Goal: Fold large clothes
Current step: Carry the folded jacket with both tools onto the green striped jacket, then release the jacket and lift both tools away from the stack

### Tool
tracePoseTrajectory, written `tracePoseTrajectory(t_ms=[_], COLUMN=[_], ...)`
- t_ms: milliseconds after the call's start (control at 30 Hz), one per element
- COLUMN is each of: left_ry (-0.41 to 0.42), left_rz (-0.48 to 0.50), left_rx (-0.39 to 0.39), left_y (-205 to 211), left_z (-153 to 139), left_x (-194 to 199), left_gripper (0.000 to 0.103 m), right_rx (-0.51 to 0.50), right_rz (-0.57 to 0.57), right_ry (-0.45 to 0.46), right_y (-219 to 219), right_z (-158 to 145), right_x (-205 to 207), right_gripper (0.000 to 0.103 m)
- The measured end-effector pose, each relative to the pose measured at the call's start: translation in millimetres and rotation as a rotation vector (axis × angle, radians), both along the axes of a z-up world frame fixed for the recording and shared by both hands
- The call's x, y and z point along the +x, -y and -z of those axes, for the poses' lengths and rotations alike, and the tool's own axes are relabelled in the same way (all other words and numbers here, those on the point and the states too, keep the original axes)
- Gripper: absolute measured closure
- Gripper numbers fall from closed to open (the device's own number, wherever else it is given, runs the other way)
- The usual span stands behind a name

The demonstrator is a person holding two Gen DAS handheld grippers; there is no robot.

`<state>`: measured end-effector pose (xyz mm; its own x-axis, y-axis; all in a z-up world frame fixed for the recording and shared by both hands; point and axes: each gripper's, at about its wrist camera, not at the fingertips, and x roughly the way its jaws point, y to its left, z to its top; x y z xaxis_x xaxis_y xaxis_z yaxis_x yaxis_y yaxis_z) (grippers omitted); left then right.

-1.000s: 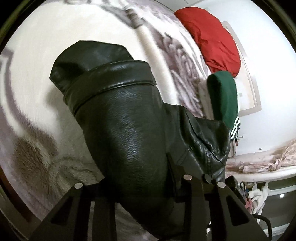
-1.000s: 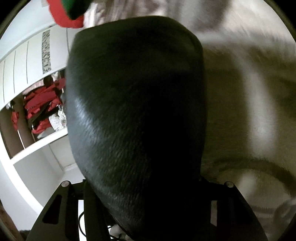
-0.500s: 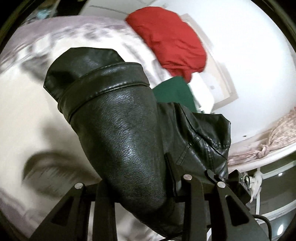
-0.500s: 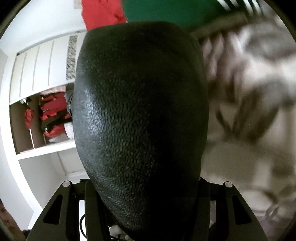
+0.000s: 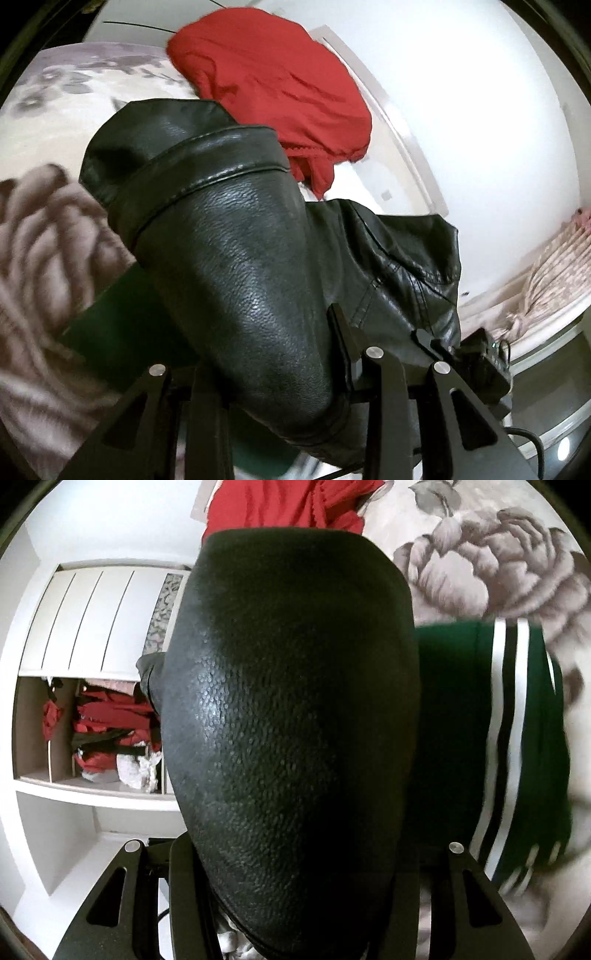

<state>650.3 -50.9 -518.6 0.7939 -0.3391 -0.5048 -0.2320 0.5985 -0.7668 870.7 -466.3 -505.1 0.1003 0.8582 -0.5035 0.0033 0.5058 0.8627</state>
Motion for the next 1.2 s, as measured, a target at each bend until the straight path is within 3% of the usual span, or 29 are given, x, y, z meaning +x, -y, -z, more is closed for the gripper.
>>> tracePoseTrajectory(t_ms=[67,133,167,233,367,500,667,700,733,767,867,933,1000,1200], left_ry=[-0.026,-0.047,-0.053,-0.057,-0.067,-0.118,-0.166,-0.177,-0.19,-0.22,-0.248,-0.248,-0.253,-0.218], left_rz=[0.019,0.034,0.042,0.055,0.084,0.125,0.12,0.124,0.128,0.127,0.13,0.142,0.18,0.254], left_rx=[0.016,0.036,0.043,0.054,0.077,0.123,0.25,0.273,0.295,0.351,0.499,0.595,0.696,0.837], left_y=[2.5,3.3,3.5,3.5,2.1,4.8,5.5,7.6,8.1,9.4,15.6,19.2,24.9,29.9], left_z=[19.0,38.9,46.1,54.5,55.1,40.8,16.4,12.7,10.9,3.5,-12.6,-25.0,-40.7,-92.9], left_x=[21.0,30.4,34.7,39.2,47.6,45.0,38.0,37.4,37.7,36.6,34.2,37.9,33.4,-3.7], left_gripper=[0.074,0.074,0.074,0.073,0.07,0.061,0.044,0.04,0.024,0.017,0.013,0.013,0.012,0.012], right_rx=[-0.005,-0.003,0.001,0.012,0.02,-0.032,-0.257,-0.351,-0.444,-0.569,-0.882,-1.015,-1.086,-1.136], right_rz=[0.005,0.013,0.011,0.016,0.022,0.01,0.03,0.049,0.064,0.078,0.101,0.107,0.126,0.247], right_ry=[-0.009,-0.046,-0.055,-0.081,-0.108,-0.15,-0.112,-0.081,-0.048,-0.004,0.115,0.16,0.182,0.214], right_y=[5.7,-14.1,-14.7,-15.2,-15.8,-16.2,-15.3,-15.9,-17.3,-21.0,-39.2,-40.6,-50.0,-71.1], right_z=[23.8,57.1,71.1,103.3,126.5,140.8,117.1,106.7,96.0,82.5,49.4,39.1,30.5,-21.5], right_x=[22.0,19.0,-6.5,6.0,14.4,17.5,0.1,-7.0,-14.1,-23.1,-56.9,-75.8,-94.1,-172.2], right_gripper=[0.051,0.051,0.051,0.051,0.046,0.034,0.016,0.014,0.012,0.012,0.01,0.009,0.008,0.008])
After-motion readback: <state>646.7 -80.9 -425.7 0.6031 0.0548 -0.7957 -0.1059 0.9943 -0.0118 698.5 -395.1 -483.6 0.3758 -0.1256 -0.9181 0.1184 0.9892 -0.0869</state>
